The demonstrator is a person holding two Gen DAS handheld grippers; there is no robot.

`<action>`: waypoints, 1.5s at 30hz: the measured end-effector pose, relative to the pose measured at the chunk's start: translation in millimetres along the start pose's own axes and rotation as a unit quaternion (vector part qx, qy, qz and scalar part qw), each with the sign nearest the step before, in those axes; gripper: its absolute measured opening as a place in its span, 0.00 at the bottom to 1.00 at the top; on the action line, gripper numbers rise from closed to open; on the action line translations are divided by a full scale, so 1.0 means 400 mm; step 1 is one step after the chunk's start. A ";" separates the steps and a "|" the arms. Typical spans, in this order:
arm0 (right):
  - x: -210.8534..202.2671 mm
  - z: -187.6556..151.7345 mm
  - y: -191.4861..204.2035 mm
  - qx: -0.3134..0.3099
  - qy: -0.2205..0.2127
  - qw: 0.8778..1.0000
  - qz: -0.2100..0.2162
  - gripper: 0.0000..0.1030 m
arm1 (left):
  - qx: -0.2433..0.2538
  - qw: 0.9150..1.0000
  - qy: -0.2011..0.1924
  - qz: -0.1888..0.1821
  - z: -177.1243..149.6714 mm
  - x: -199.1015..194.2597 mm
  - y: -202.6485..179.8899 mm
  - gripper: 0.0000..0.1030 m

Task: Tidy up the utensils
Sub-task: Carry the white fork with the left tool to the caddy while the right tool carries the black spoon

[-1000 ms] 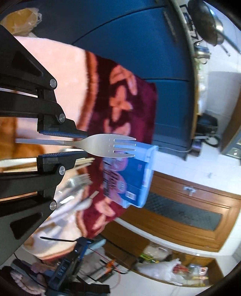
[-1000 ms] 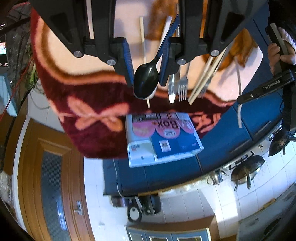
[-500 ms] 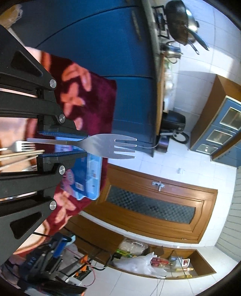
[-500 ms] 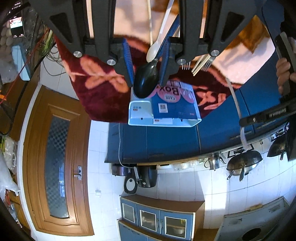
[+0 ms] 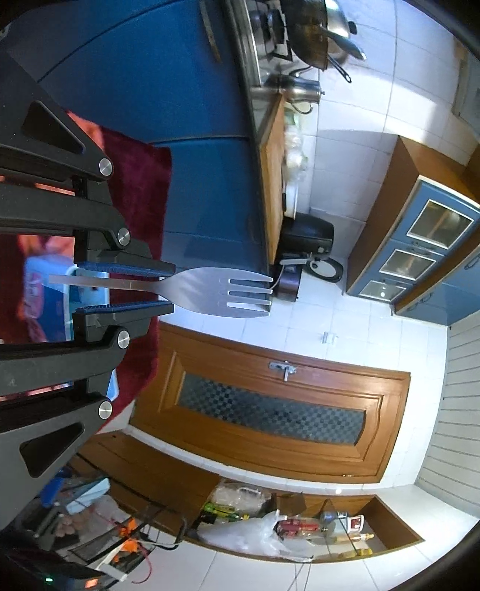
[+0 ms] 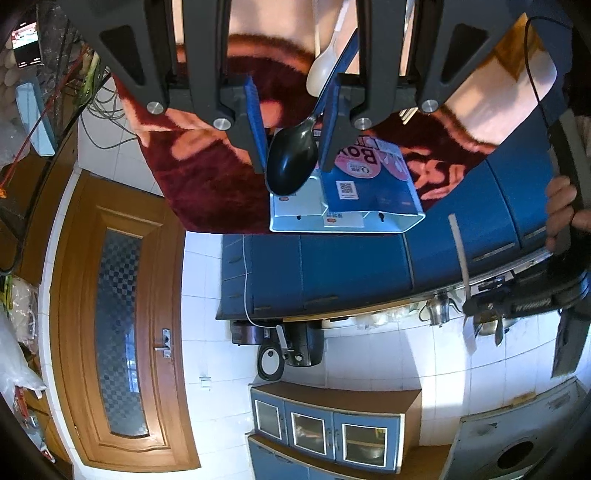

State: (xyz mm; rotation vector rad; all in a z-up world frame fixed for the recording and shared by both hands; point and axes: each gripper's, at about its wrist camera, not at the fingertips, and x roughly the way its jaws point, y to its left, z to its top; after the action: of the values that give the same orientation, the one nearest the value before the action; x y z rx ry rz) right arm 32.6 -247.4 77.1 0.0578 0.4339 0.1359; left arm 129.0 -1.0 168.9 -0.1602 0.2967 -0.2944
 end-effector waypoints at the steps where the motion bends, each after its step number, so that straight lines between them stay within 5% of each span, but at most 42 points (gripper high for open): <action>1: 0.002 -0.001 -0.003 0.001 -0.001 1.000 -0.001 0.30 | -0.003 1.000 0.000 -0.001 0.002 0.011 0.000 0.12; 21: 0.066 0.018 -0.046 0.005 -0.002 1.000 -0.026 0.31 | -0.008 0.998 0.058 0.018 -0.161 0.193 0.012 0.12; 36: 0.182 0.159 -0.040 -0.019 -0.049 0.996 -0.066 0.31 | 0.006 0.997 0.076 0.020 -0.204 0.223 0.016 0.12; 45: 0.280 0.161 -0.025 -0.032 -0.037 0.996 -0.076 0.31 | 0.017 0.997 0.073 0.021 -0.213 0.220 0.005 0.12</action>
State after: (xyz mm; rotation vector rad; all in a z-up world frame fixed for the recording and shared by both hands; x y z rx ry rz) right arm 161.7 -242.8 87.9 -0.0323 0.3588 -0.0022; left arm 183.4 -35.8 65.0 -0.0981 0.4385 -0.2692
